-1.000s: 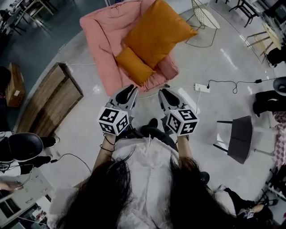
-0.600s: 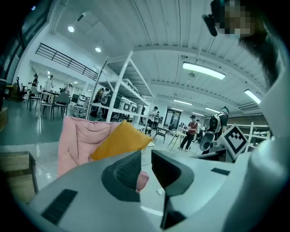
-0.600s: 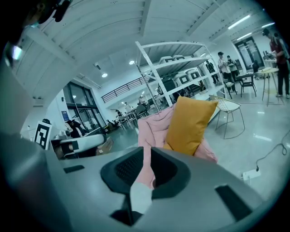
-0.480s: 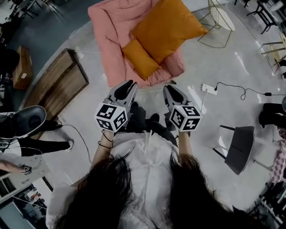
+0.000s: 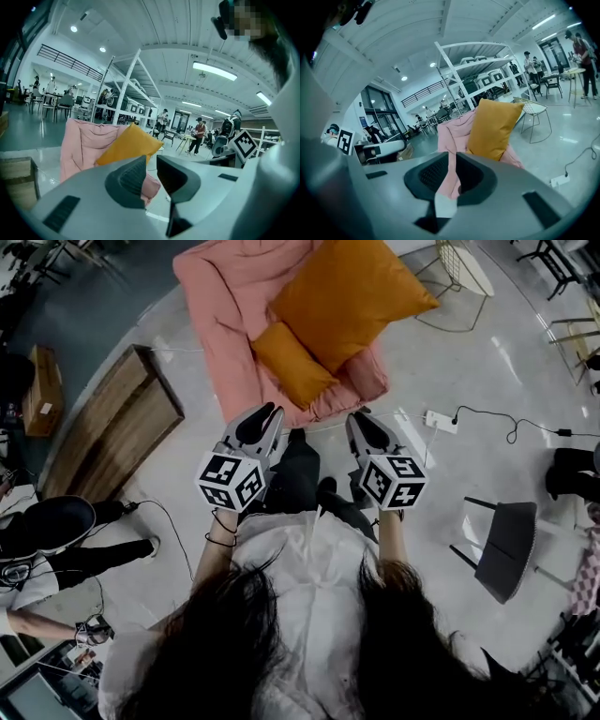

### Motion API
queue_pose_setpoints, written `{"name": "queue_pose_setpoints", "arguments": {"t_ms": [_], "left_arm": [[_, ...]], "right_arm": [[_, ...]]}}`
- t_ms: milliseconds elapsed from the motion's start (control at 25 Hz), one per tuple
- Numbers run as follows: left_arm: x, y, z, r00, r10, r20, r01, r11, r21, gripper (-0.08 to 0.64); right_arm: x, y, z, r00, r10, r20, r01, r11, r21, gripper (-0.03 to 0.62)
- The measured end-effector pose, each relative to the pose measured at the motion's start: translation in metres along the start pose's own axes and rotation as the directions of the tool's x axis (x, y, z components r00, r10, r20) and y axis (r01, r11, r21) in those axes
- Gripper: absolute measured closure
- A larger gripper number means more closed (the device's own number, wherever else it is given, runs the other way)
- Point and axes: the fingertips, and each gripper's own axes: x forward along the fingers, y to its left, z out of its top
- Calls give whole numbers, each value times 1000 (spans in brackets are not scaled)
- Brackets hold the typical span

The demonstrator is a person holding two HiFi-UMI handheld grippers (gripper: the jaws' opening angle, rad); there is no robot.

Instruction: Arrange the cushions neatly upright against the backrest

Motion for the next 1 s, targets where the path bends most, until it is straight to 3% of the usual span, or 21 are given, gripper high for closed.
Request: {"name": "queue_pose_setpoints", "arguments": {"t_ms": [240,480,800,1000], "left_arm": [[33,40,23,1000,-4,17,4,1000,-2,480],[68,107,43,1000,19,11,-19,1000,-9,480],[127,205,38,995,-5,-98,9,999,33,480],[166,233,37,989,-59,-134,65,997,44,480]], "right_arm": [[44,-7,22,1000,-16,-17,15,1000,-13,531],[106,-14,46,997,-29,-67,26,999,-36,531],[172,-39,73,986,-118,-120,109,991,-79,531],[195,-65,89,974,-197,-114,191,980,-58,531]]}}
